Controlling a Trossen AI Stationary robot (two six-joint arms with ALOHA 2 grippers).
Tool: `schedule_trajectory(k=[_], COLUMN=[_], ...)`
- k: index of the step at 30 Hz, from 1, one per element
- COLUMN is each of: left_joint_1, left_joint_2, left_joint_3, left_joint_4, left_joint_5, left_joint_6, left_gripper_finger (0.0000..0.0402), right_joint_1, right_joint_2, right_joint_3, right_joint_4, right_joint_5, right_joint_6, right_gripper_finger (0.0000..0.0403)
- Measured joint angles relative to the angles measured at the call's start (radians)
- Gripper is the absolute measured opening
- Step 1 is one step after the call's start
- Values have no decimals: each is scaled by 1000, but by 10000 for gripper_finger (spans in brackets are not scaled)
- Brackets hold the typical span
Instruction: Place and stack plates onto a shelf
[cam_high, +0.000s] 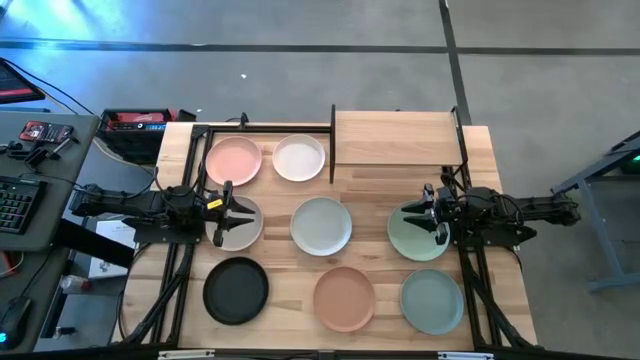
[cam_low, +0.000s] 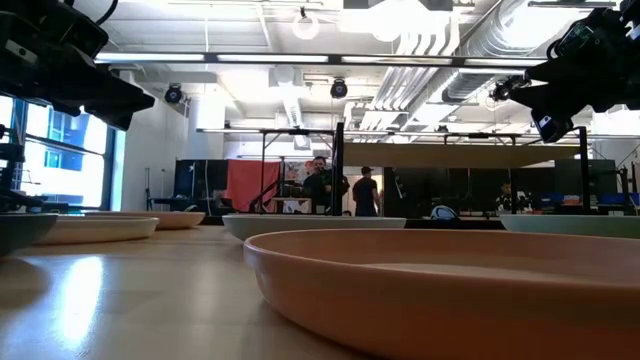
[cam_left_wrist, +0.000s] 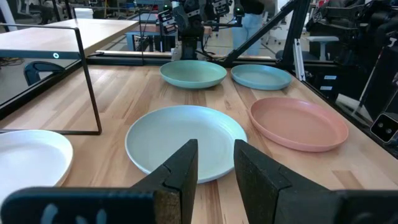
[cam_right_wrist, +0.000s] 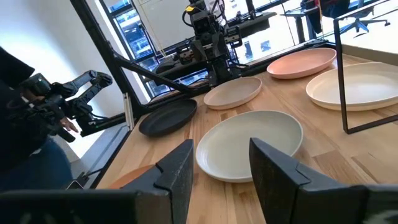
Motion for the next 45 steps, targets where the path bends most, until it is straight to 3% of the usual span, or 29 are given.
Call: schedule_trajectory(k=[11, 27, 38, 45], left_joint_1=[0, 0, 0, 0], left_joint_2=[0, 0, 0, 0], left_joint_3=[0, 0, 0, 0], left_joint_4=[0, 2, 40, 50], left_joint_5=[0, -35, -174, -185], left_joint_6=[-15, -331, -635, -744], left_gripper_finger=[92, 92, 92, 92], right_joint_1=[0, 0, 0, 0], right_joint_2=[0, 0, 0, 0], right_joint_3=[0, 0, 0, -1], right_joint_4=[0, 0, 0, 11], right_joint_5=[0, 0, 0, 1], right_joint_6=[0, 0, 25, 65], right_gripper_finger=[138, 138, 138, 138])
